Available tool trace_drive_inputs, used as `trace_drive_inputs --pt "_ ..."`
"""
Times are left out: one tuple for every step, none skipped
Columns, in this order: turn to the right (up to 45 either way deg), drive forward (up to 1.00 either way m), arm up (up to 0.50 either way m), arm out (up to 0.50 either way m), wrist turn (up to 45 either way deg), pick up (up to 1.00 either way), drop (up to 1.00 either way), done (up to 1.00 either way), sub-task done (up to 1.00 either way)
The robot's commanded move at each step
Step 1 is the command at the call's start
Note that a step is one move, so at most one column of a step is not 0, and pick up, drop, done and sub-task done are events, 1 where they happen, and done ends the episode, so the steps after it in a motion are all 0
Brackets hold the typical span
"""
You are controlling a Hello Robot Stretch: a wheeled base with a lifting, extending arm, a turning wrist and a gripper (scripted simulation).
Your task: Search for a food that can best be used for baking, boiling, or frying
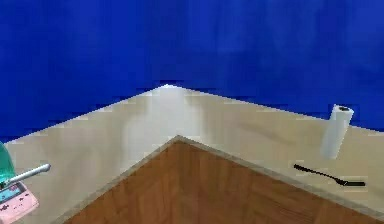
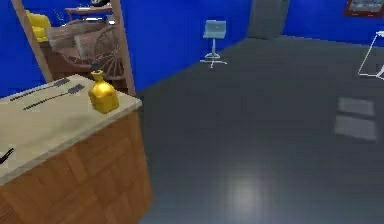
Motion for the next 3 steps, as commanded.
trace_drive_inputs --pt "-45.0 0.00 0.00 0.00 0.0 0.00 0.00 0.00 0.00" --pt "-21.0 0.00 0.00 0.00 0.0 0.00 0.00 0.00 0.00" --pt "0.0 0.00 0.00 0.00 0.0 0.00 0.00 1.00 0.00"
